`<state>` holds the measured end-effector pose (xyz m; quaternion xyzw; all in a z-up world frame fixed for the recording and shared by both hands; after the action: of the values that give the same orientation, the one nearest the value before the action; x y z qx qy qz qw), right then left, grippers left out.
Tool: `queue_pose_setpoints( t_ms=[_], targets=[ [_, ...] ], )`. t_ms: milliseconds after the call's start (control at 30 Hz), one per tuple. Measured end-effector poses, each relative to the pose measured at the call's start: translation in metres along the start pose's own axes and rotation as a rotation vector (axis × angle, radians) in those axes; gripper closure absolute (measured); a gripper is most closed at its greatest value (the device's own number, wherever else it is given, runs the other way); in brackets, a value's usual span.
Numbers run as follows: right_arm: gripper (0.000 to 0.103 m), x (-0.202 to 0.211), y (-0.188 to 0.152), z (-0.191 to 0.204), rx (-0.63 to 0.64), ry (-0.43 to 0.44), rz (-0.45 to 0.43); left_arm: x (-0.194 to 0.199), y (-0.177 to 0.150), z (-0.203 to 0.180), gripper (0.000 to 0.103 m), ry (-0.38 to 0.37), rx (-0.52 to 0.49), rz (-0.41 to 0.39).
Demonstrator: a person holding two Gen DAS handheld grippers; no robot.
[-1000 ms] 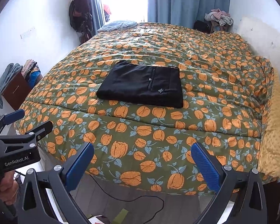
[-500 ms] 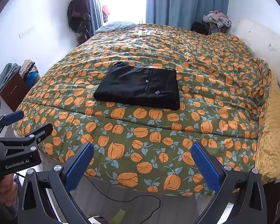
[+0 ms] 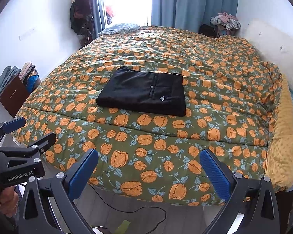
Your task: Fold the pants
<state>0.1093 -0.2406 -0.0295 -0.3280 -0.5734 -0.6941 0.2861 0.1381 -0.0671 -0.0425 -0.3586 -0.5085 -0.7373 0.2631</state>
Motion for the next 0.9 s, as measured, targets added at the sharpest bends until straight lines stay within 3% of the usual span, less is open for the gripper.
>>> queue_pose_setpoints(
  t_ms=[367, 500, 700, 833, 900],
  targets=[
    [0.000, 0.000, 0.002, 0.000, -0.007, -0.001, -0.002, -0.010, -0.001, 0.002, 0.001, -0.042, 0.032, 0.019],
    [0.000, 0.001, 0.005, -0.003, -0.017, -0.013, -0.010, -0.009, 0.004, 0.013, 0.000, -0.053, 0.066, -0.034],
    [0.000, 0.000, 0.007, -0.007, -0.022, -0.039, -0.013, -0.007, 0.006, 0.014, 0.000, -0.025, 0.030, -0.024],
    [0.000, 0.000, 0.007, -0.006, -0.012, -0.061, -0.022, -0.006, 0.006, 0.011, 0.001, 0.045, -0.031, -0.013],
    [0.000, 0.001, 0.008, -0.006, -0.012, -0.066, -0.027, -0.005, 0.006, 0.009, 0.001, 0.035, -0.042, -0.018]
  ],
)
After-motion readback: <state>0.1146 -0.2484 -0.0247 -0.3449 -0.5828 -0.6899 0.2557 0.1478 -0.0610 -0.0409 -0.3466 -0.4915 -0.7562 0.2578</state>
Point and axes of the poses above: each gripper's, at about its wrist camera, not at the fingertips, and x roughly against the way its jaws point, z to its left, y to its top, the point moved 4 cm from there along -x, roughly the way its jaws point, and after that the axes turned 12 degrees about -x, right-handed, at the moved point
